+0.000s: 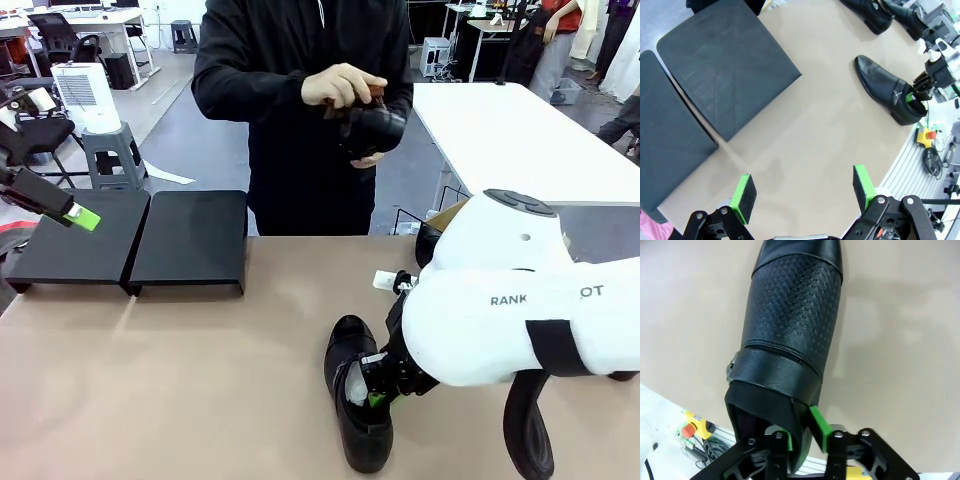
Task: Organize the shoes by placing them on the stand.
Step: Pick up one Shoe and place it in the middle of the table.
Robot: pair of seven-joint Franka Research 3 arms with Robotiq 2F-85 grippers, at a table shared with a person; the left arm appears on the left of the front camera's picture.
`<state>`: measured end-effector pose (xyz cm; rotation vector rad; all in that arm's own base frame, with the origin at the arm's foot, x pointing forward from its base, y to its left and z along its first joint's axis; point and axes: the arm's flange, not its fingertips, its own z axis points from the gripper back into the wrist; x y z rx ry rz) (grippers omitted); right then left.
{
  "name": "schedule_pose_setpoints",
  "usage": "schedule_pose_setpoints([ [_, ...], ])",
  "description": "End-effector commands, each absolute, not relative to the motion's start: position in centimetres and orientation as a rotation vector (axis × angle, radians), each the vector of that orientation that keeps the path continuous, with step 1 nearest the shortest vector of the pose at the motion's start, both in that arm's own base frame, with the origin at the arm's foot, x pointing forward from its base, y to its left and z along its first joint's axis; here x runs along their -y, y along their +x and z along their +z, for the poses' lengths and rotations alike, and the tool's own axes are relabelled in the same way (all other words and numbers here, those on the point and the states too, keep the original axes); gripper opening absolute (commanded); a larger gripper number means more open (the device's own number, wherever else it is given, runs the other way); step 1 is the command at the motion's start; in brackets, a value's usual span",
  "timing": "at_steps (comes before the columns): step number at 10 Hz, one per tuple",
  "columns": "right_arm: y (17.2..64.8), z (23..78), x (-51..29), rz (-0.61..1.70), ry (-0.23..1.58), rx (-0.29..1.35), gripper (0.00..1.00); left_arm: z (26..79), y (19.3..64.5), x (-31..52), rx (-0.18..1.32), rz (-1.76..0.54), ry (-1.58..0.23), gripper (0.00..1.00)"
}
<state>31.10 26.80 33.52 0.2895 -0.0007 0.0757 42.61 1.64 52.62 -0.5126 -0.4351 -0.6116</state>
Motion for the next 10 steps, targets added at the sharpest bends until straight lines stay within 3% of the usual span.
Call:
schedule_pose_setpoints([
  [1,25.6,30.4,-22.3,0.043,0.308,0.026,0.85,52.7,42.6,-1.7,0.445,-0.623,-0.529,1.00],
  [2,25.4,31.1,-21.7,0.043,0.296,0.021,1.00,52.7,42.6,-1.7,0.445,-0.623,-0.529,1.00],
  [8,23.8,35.5,-19.9,0.103,0.307,0.010,1.00,52.7,42.6,-1.7,0.445,-0.623,-0.529,1.00],
  [9,31.6,36.7,-25.3,0.058,0.318,0.035,1.00,52.7,42.6,-1.7,0.445,-0.623,-0.529,1.00],
  [10,31.6,36.7,-25.3,0.058,0.318,0.035,1.00,52.7,42.6,-1.7,0.445,-0.623,-0.529,1.00],
])
